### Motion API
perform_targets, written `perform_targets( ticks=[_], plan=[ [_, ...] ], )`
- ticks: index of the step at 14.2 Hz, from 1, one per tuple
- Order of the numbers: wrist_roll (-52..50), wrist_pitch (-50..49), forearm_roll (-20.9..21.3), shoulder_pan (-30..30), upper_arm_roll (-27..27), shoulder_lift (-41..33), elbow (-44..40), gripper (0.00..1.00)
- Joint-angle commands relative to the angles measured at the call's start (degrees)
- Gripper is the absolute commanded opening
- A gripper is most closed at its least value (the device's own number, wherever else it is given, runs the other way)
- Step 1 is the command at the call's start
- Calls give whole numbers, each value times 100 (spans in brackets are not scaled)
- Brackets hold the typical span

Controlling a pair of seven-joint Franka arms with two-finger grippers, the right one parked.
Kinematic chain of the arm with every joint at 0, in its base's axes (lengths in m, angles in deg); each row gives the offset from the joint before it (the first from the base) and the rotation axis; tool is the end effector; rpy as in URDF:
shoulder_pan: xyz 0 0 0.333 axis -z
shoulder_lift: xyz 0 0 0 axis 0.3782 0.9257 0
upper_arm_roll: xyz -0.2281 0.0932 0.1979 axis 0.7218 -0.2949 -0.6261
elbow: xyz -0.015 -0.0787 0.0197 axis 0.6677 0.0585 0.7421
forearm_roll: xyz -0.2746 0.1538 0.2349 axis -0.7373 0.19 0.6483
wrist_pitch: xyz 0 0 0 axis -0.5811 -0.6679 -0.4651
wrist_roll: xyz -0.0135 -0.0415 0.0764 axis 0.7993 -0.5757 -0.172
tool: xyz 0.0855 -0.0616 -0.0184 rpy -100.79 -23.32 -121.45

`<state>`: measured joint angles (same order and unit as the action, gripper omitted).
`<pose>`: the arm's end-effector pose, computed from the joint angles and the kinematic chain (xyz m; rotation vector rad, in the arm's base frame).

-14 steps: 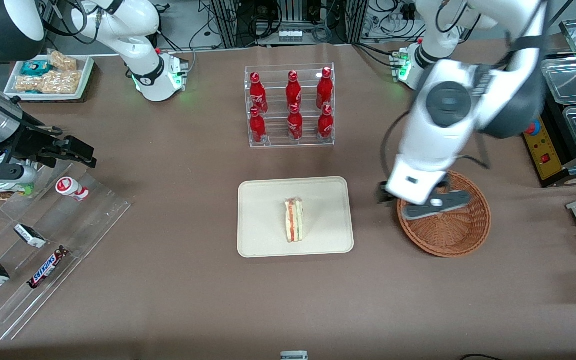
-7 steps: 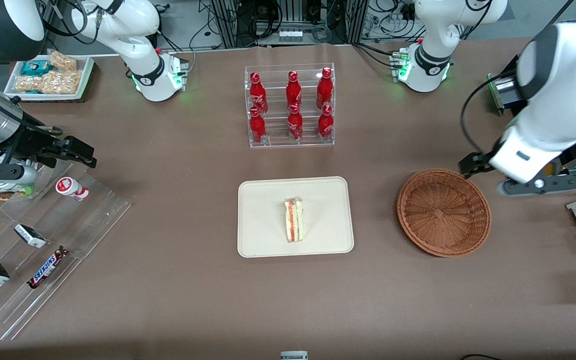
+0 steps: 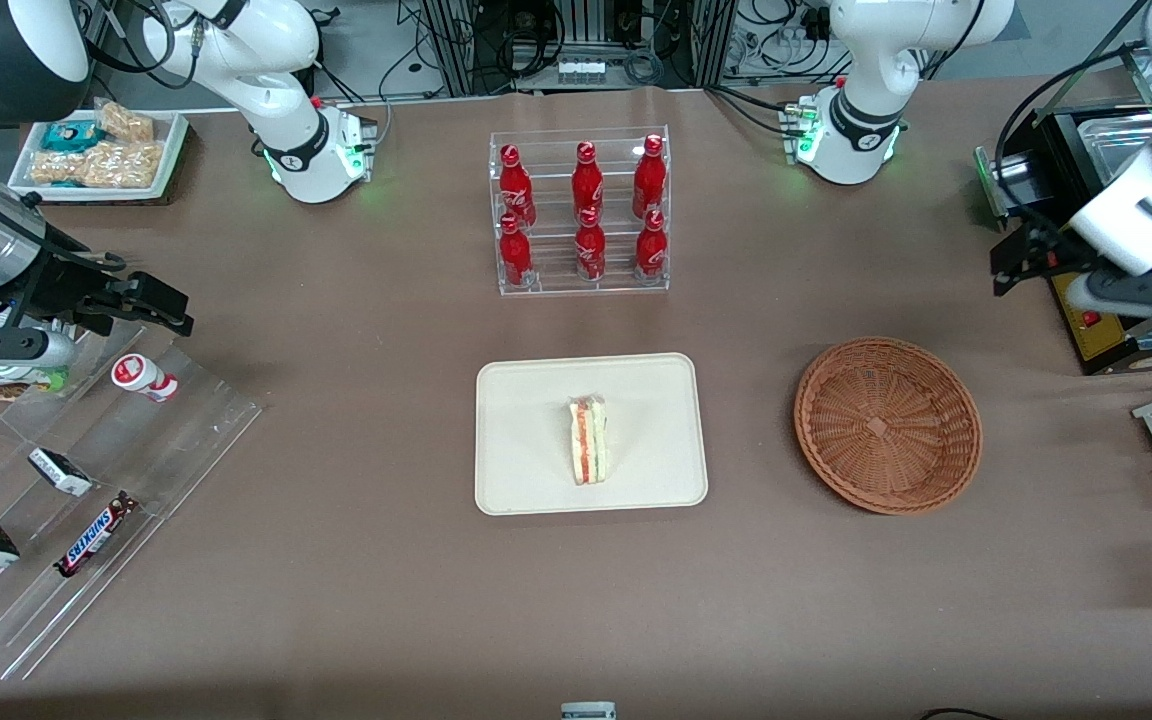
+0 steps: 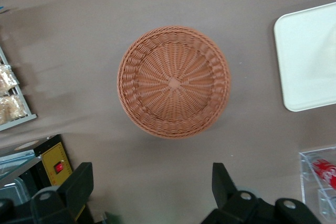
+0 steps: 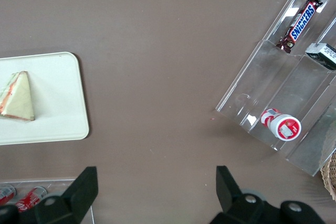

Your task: Place sandwich from basket to tray

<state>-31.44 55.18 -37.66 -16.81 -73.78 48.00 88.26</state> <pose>0.5370 -0.0318 0.6202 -3.0990 0.2850 0.0059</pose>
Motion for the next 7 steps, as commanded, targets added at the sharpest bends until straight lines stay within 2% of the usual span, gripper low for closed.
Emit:
perform_targets(
  ticks=[1,7],
  plan=[
    [183,-177,-214,-23,-126,51,-297,100],
    [166,-10,-249,-216,-197,262,-429,100]
  ],
)
